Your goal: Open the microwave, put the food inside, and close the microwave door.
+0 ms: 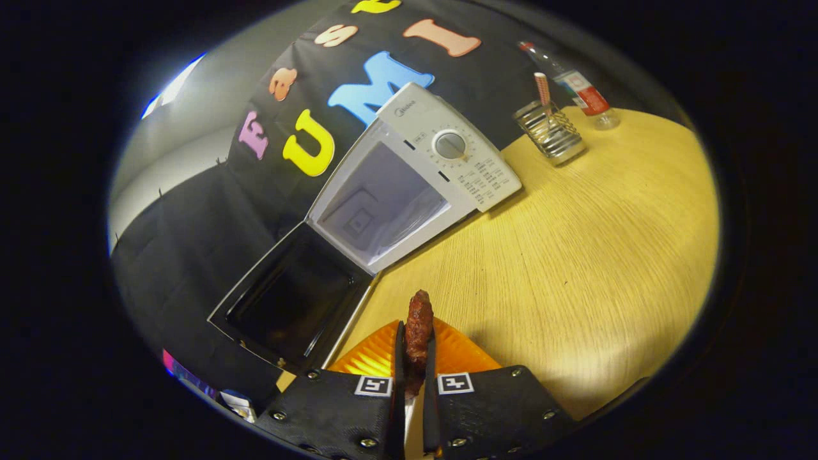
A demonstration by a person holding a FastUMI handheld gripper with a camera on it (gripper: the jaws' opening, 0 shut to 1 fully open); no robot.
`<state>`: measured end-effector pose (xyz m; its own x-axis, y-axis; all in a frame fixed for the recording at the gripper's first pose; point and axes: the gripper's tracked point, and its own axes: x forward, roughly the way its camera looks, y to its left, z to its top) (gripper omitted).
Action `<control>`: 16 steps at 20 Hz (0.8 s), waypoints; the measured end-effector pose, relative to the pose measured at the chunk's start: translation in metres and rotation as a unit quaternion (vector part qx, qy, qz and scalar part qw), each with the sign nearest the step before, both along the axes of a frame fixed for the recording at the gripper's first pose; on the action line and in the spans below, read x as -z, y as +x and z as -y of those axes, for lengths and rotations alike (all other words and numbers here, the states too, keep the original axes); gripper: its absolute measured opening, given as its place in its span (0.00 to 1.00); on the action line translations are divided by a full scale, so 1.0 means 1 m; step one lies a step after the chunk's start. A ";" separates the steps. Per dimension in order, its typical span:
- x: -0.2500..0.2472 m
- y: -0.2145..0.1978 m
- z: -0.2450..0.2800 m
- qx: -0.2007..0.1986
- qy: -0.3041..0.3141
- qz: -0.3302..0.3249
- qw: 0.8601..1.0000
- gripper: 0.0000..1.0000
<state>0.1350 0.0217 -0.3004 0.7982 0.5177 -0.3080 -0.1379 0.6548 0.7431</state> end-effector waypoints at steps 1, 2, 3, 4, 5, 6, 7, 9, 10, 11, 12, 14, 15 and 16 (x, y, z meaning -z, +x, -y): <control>-0.004 -0.002 -0.001 0.001 -0.011 0.014 1.000 0.11; -0.006 -0.003 0.002 0.000 -0.024 0.025 0.999 0.11; -0.011 -0.003 0.004 0.006 -0.029 0.031 0.999 0.11; -0.015 -0.005 0.003 0.004 -0.033 0.030 0.999 0.11; -0.018 -0.005 0.004 0.011 -0.040 0.028 0.999 0.11; -0.022 -0.005 0.005 0.010 -0.051 0.035 0.998 0.11; -0.026 -0.004 0.008 0.014 -0.060 0.040 0.997 0.11; -0.036 -0.004 0.004 0.013 -0.061 0.046 0.997 0.11; -0.041 -0.004 0.001 0.011 -0.063 0.050 0.997 0.11; -0.047 -0.001 0.001 0.015 -0.070 0.056 0.996 0.11; -0.054 0.003 -0.001 0.015 -0.080 0.064 0.995 0.11; -0.069 0.011 -0.007 0.017 -0.097 0.082 0.992 0.11; -0.076 0.018 -0.010 0.017 -0.109 0.090 0.990 0.11; -0.080 0.023 -0.014 0.017 -0.126 0.097 0.987 0.11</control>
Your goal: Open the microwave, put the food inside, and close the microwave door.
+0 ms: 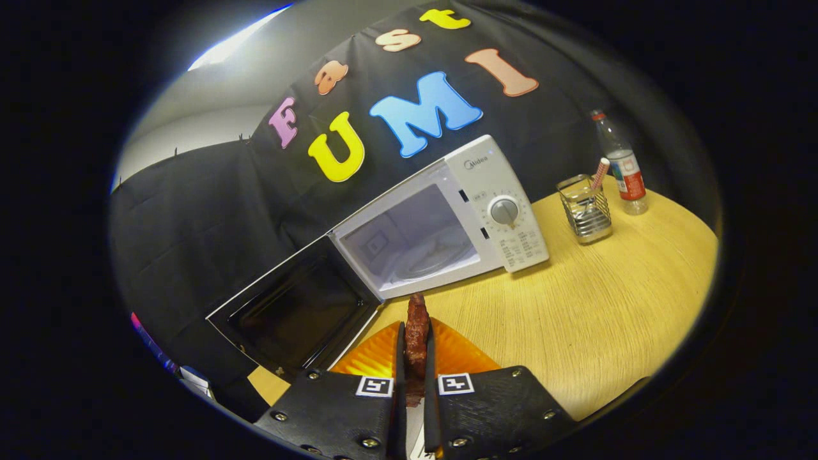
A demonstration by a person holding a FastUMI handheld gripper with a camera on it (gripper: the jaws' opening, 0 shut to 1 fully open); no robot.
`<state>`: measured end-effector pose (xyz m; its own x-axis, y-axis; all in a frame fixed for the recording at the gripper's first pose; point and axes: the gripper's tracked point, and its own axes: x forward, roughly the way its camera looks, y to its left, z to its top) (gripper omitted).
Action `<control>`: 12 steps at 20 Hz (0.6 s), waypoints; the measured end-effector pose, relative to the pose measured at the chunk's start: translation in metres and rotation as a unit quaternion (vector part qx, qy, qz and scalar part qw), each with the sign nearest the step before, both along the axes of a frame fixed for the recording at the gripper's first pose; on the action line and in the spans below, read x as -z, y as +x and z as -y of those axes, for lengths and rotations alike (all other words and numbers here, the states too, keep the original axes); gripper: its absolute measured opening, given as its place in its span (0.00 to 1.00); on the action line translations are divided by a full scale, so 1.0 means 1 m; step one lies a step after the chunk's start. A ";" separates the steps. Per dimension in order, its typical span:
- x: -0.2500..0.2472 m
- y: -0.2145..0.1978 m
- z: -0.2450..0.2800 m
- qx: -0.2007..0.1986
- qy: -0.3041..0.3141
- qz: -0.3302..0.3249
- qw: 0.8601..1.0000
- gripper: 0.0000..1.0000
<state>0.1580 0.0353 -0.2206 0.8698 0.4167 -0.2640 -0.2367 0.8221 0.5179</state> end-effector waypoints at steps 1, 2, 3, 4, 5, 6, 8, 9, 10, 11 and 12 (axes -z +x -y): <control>-0.006 0.006 -0.004 -0.001 -0.018 0.008 1.000 0.11; -0.011 0.014 -0.009 -0.002 -0.036 0.017 0.999 0.11; -0.017 0.021 -0.015 -0.003 -0.054 0.026 0.998 0.11; -0.022 0.030 -0.020 -0.001 -0.068 0.035 0.997 0.11; -0.027 0.038 -0.026 -0.001 -0.078 0.041 0.996 0.11; -0.032 0.049 -0.030 0.005 -0.085 0.047 0.995 0.11; -0.038 0.072 -0.039 0.017 -0.105 0.058 0.993 0.11; -0.039 0.082 -0.044 0.025 -0.116 0.063 0.991 0.11; -0.040 0.093 -0.051 0.029 -0.123 0.069 0.990 0.11; -0.038 0.104 -0.059 0.031 -0.129 0.072 0.989 0.11; -0.037 0.114 -0.065 0.036 -0.133 0.075 0.988 0.11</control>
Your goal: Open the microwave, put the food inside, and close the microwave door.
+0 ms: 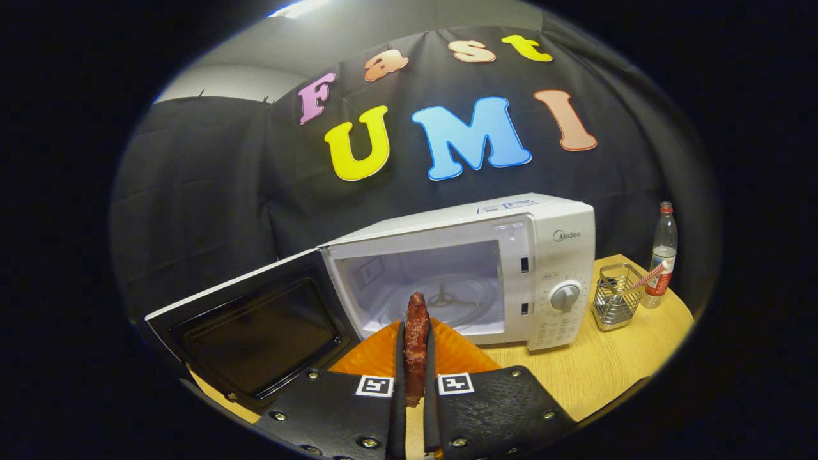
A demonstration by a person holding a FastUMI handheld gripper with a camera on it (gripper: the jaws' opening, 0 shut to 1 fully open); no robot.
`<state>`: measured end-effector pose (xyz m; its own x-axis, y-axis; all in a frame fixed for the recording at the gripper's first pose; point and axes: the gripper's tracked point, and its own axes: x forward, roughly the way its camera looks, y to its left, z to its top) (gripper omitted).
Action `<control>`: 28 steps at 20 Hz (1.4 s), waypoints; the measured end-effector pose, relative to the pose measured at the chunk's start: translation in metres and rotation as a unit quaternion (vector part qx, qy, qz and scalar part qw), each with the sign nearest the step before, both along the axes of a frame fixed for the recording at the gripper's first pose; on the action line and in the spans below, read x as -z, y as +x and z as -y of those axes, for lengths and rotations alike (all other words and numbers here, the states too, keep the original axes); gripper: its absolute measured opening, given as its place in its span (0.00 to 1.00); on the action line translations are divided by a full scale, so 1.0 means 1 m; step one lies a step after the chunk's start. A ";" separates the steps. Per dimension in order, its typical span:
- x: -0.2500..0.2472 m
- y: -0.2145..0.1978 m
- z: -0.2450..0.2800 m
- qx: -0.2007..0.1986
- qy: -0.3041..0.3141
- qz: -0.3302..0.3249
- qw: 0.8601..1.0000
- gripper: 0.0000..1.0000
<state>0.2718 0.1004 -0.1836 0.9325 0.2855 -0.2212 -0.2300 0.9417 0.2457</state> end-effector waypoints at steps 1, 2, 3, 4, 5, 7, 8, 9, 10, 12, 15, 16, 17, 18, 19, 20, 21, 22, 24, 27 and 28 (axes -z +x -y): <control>0.002 0.011 -0.005 0.006 -0.001 0.003 1.000 0.11; 0.004 0.022 -0.011 0.012 0.000 0.003 1.000 0.11; 0.005 0.033 -0.017 0.018 0.001 0.009 1.000 0.11; 0.002 0.041 -0.020 0.022 -0.006 0.018 1.000 0.11; 0.003 0.049 -0.024 0.025 -0.015 0.025 0.999 0.11; 0.012 0.066 -0.033 0.030 -0.021 0.029 0.999 0.11; 0.014 0.073 -0.036 0.035 -0.018 0.030 0.999 0.11; 0.017 0.080 -0.039 0.040 -0.015 0.030 0.999 0.11; 0.019 0.088 -0.041 0.047 -0.012 0.029 0.998 0.11; 0.025 0.105 -0.044 0.057 -0.008 0.023 0.998 0.11; 0.027 0.130 -0.053 0.060 -0.019 0.033 0.997 0.11; 0.031 0.137 -0.055 0.061 -0.024 0.032 0.997 0.11; 0.033 0.144 -0.057 0.063 -0.025 0.031 0.997 0.11; 0.034 0.149 -0.058 0.065 -0.025 0.032 0.997 0.11; 0.035 0.153 -0.059 0.068 -0.023 0.035 0.997 0.11; 0.035 0.157 -0.061 0.068 -0.021 0.037 0.997 0.11; 0.035 0.162 -0.063 0.069 -0.020 0.041 0.997 0.11; 0.034 0.167 -0.064 0.071 -0.021 0.045 0.996 0.11; 0.037 0.178 -0.063 0.079 -0.029 0.049 0.995 0.11; 0.038 0.190 -0.059 0.090 -0.026 0.058 0.994 0.13; 0.039 0.194 -0.057 0.093 -0.028 0.062 0.993 0.14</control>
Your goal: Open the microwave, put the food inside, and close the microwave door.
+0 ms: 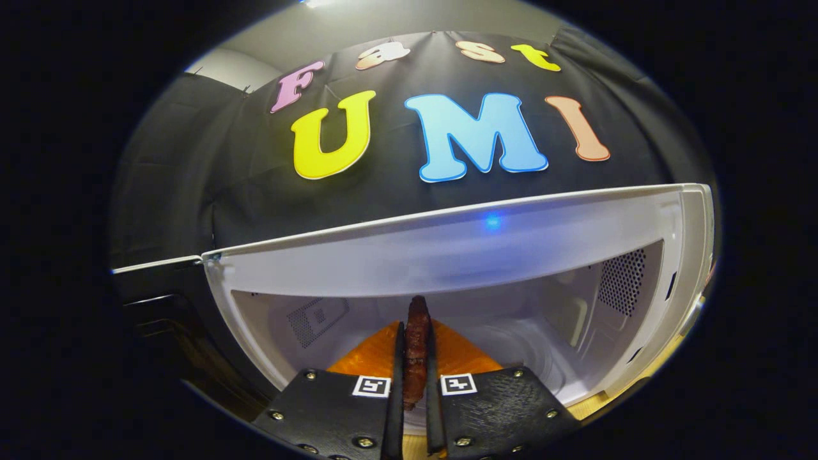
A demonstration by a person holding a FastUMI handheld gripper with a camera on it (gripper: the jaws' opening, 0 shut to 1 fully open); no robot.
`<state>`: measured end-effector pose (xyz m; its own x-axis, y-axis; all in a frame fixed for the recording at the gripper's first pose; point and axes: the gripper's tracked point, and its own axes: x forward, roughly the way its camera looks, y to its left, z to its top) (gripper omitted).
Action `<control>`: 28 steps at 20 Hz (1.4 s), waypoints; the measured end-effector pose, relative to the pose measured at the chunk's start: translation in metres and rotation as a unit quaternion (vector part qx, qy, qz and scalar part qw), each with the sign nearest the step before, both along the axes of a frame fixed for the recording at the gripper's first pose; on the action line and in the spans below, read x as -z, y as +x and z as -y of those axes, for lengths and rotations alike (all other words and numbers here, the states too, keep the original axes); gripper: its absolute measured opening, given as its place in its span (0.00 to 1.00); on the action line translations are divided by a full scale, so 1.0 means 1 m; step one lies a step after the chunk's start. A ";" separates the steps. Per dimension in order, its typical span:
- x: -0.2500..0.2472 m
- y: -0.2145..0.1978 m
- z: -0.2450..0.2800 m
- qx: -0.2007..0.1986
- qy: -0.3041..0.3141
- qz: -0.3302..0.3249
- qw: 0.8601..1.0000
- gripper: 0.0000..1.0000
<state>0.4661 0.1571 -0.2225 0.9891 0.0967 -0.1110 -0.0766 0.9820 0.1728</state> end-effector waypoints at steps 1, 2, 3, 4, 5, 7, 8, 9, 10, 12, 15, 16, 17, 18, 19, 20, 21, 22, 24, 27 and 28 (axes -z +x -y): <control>-0.001 0.002 0.002 0.000 -0.005 0.006 1.000 0.16; 0.002 0.004 0.002 -0.001 -0.013 0.011 1.000 0.17; 0.004 0.005 0.005 0.000 -0.023 0.013 1.000 0.21; 0.008 0.006 0.009 0.007 -0.037 0.012 0.999 0.30; 0.012 0.006 0.015 0.013 -0.046 0.009 0.999 0.34; 0.020 0.005 0.020 0.012 -0.049 -0.001 0.999 0.40; 0.026 0.007 0.023 0.014 -0.039 -0.010 0.999 0.40; 0.028 0.005 0.026 0.018 -0.021 -0.018 0.999 0.40; 0.030 0.006 0.029 0.026 0.008 -0.023 0.999 0.40; 0.039 0.006 0.031 0.036 0.045 -0.040 0.998 0.40; 0.049 0.010 0.035 0.066 0.090 -0.061 0.992 0.41; 0.050 0.011 0.034 0.069 0.098 -0.063 0.991 0.42; 0.052 0.013 0.032 0.072 0.098 -0.064 0.991 0.42; 0.055 0.013 0.031 0.075 0.101 -0.066 0.990 0.45; 0.057 0.015 0.029 0.078 0.110 -0.068 0.989 0.45; 0.059 0.016 0.027 0.080 0.120 -0.074 0.987 0.47; 0.063 0.016 0.025 0.085 0.129 -0.078 0.985 0.47; 0.065 0.017 0.024 0.092 0.134 -0.080 0.984 0.51; 0.069 0.020 0.019 0.092 0.143 -0.082 0.982 0.60; 0.072 0.022 0.020 0.098 0.169 -0.085 0.977 0.78; 0.070 0.024 0.021 0.100 0.176 -0.080 0.976 0.81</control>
<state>0.4899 0.1366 -0.2924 0.9648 -0.0366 -0.2606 0.1664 0.8519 0.4966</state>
